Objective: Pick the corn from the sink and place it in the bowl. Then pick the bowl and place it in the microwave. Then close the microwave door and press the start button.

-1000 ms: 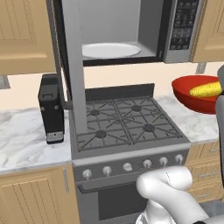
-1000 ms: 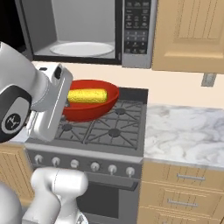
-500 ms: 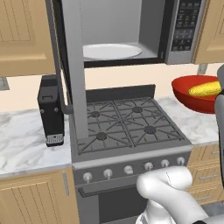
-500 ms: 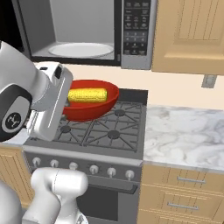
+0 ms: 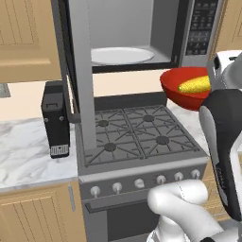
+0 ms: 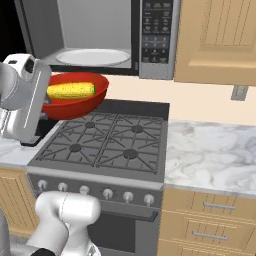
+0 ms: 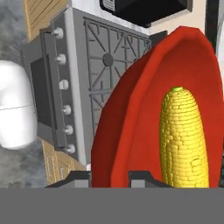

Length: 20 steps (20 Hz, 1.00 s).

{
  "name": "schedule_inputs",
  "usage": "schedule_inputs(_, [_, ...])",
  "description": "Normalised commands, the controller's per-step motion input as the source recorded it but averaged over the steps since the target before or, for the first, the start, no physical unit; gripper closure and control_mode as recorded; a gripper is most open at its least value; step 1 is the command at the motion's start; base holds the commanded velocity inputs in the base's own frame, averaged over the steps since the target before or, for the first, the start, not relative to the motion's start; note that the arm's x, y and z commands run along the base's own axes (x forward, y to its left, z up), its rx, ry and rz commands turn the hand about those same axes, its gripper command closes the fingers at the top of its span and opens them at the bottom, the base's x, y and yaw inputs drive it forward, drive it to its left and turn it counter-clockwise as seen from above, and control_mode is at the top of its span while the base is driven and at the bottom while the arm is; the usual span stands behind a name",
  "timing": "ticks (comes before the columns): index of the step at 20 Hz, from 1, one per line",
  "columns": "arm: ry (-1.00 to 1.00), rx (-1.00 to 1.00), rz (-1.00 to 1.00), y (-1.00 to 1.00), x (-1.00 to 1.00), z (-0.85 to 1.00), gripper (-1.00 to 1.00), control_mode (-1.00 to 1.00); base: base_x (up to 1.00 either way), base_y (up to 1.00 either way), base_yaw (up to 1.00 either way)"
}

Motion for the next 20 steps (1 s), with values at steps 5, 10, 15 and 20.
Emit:
schedule_inputs(5, [-0.04, 0.00, 0.01, 0.83, 0.86, 0.75, 1.00, -1.00, 0.00, 0.00, 0.00])
schedule_inputs(10, [0.00, 0.05, 0.00, 0.14, 1.00, 0.21, 1.00, -1.00, 0.00, 0.00, 0.00])
schedule_inputs(15, [-0.02, 0.06, 0.00, 0.00, 1.00, 0.05, 1.00, -1.00, 0.00, 0.00, 0.00])
schedule_inputs(20, [-0.06, 0.01, 0.05, 0.00, 1.00, 0.00, 1.00, -1.00, 0.00, 0.00, 0.00])
